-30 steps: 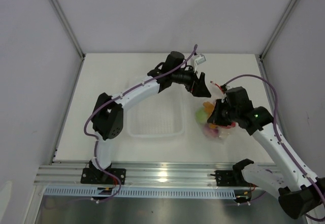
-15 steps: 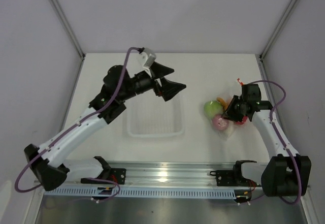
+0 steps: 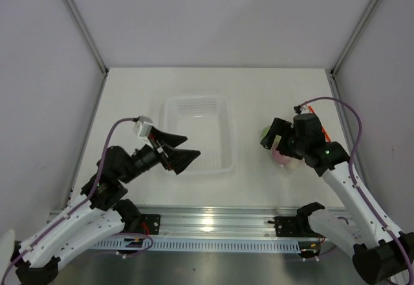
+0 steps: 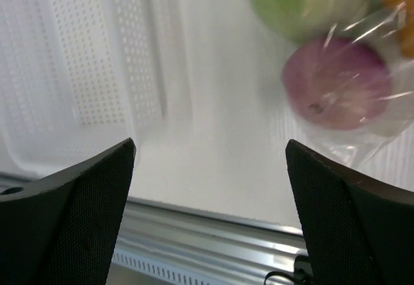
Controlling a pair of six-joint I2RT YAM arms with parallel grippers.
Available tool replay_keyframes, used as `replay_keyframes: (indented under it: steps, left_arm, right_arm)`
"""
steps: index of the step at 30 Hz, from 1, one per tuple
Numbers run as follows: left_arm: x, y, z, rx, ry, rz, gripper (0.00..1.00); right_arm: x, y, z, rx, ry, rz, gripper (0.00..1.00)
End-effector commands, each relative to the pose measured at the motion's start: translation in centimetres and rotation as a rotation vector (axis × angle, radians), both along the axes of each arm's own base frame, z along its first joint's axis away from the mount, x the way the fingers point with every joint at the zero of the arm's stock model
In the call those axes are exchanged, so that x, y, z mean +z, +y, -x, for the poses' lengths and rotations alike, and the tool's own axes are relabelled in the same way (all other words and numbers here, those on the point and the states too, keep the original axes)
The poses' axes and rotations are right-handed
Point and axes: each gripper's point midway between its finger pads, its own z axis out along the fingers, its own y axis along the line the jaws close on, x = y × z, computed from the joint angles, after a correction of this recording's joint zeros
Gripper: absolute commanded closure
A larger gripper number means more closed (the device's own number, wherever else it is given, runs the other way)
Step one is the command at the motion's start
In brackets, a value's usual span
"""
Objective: Place the food in the zip-top bag and seal the zipper
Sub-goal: Reset both arms
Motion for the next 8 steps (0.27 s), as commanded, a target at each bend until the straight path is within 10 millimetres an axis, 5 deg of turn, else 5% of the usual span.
replay_keyframes:
  steps: [1,6,8]
  left_arm:
    - [-1.9,1.5,1.2,0.032,0.084,0.039,0.01]
    - [-5.1,3.2,3.1,0.031,0.147,0.105,0.0]
    - [-6.3,3.1,3.7,0.011,0.176,0.129,0.0]
  right_arm:
    - [-0.8,1.0,1.9,-0.056,0.034,0.005,0.01]
    - [-1.9,3.1,4.3,-0.039,0.044,-0.03,0.01]
    - [-0.6,4.5,5.0,0.008,-0.029,-0.102,0.0]
